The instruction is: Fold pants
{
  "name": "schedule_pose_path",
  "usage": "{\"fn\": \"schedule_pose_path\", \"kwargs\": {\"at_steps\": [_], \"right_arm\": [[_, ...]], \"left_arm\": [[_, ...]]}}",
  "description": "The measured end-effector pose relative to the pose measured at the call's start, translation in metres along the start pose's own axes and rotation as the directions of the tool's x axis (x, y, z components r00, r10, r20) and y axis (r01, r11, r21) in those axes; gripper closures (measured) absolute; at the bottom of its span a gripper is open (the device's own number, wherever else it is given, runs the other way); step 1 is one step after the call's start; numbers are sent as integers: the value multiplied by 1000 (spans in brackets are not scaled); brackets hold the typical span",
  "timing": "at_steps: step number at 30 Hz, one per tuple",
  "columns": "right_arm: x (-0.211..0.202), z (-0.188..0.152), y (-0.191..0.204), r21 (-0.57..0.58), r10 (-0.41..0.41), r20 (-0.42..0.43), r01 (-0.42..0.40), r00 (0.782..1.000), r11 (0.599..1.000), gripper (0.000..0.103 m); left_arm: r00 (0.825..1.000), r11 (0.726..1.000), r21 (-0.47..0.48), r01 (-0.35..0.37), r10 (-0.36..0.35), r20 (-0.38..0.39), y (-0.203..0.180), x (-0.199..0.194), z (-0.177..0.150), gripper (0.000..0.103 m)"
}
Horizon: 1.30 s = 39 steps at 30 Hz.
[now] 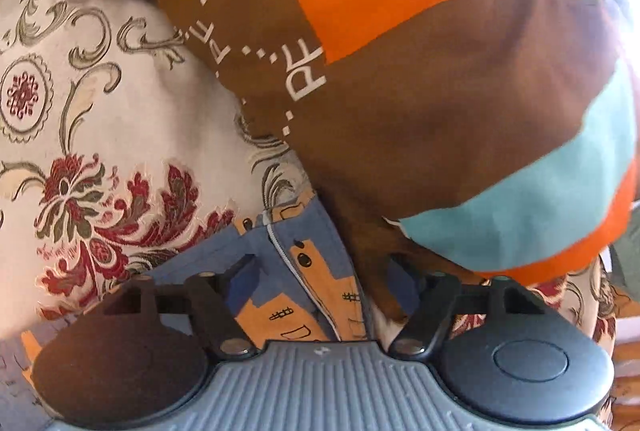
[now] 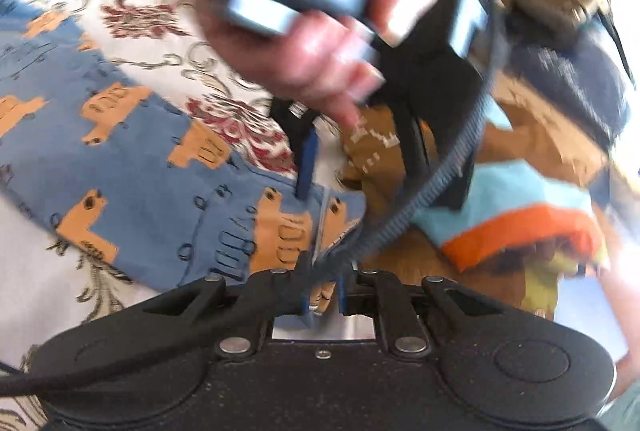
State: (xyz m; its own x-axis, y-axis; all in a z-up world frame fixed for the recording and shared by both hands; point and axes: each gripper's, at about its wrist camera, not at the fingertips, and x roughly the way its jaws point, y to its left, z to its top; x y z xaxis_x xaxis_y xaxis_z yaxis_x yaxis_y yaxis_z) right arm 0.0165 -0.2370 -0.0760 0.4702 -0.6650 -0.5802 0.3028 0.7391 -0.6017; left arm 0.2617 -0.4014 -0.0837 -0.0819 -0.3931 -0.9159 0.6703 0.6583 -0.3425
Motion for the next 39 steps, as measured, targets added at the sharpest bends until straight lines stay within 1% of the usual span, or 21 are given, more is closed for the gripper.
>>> {"fn": "schedule_pose_path", "kwargs": {"at_steps": [2,4,6,8,10,12,13,15,16,17,18,21,22,24,26,28,30,33,36,39], "right_arm": [[-1,1,4,-10,30,4,-30,1000,1000,92],[1,1,3,9,42,-5,-42,999,999,92],[0,2,0,32,51,6,-51,999,998,92],[-3,1,2,18,58,21,-58,998,998,92],[-7,2,6,-1,70,40,-70,997,998,93],[-9,3,9,-16,77,49,-76,996,997,93],[-9,4,10,-19,81,50,-80,995,997,93],[-9,5,9,-21,84,51,-83,995,996,93],[-9,4,9,-20,85,52,-84,995,996,93],[-10,4,8,-18,86,54,-85,995,996,93],[-11,4,8,-19,88,55,-87,995,996,93],[-14,3,9,-32,90,66,-88,994,996,93],[-15,3,10,-36,93,69,-90,993,995,93],[-17,3,11,-40,96,76,-94,992,995,93],[-20,5,12,-39,104,92,-101,990,994,93],[-27,8,15,-41,113,128,-109,985,993,94],[-37,12,22,-60,127,171,-119,977,991,94],[-52,18,35,-107,157,228,-135,961,985,94],[-66,26,54,-153,208,259,-172,943,973,94],[-75,34,78,-207,278,261,-228,924,951,96]], "left_arm": [[1000,1000,1,-1,1,0,1,-2,-1,33],[1000,1000,3,-19,19,-1,1,-4,-1,33],[1000,1000,10,-27,27,-3,-1,-1,1,33],[999,999,25,-42,42,-10,-4,-1,0,34],[997,997,40,-72,73,-15,-8,-1,-1,36],[994,993,46,-105,106,-17,-13,1,-1,44],[992,991,51,-121,122,-14,-14,0,-1,47],[990,989,58,-139,139,1,-16,-2,-4,58],[990,988,58,-144,144,7,-16,-5,-5,60],[989,988,56,-147,147,14,-16,-7,-5,64],[989,988,52,-145,144,22,-16,-10,-6,71],[991,989,57,-135,134,32,-13,-10,-9,89],[991,990,59,-131,129,39,-13,-11,-10,91],[992,991,57,-119,116,53,-7,-12,-15,93],[993,994,47,-96,93,76,-2,-21,-23,93],[993,997,40,-67,62,105,9,-32,-32,94],[990,999,21,-28,25,137,20,-47,-41,94],[982,1000,-10,10,-8,187,42,-74,-56,94],[974,998,-51,21,-9,225,69,-97,-71,94],[971,993,-112,26,1,241,100,-108,-90,94]]}}
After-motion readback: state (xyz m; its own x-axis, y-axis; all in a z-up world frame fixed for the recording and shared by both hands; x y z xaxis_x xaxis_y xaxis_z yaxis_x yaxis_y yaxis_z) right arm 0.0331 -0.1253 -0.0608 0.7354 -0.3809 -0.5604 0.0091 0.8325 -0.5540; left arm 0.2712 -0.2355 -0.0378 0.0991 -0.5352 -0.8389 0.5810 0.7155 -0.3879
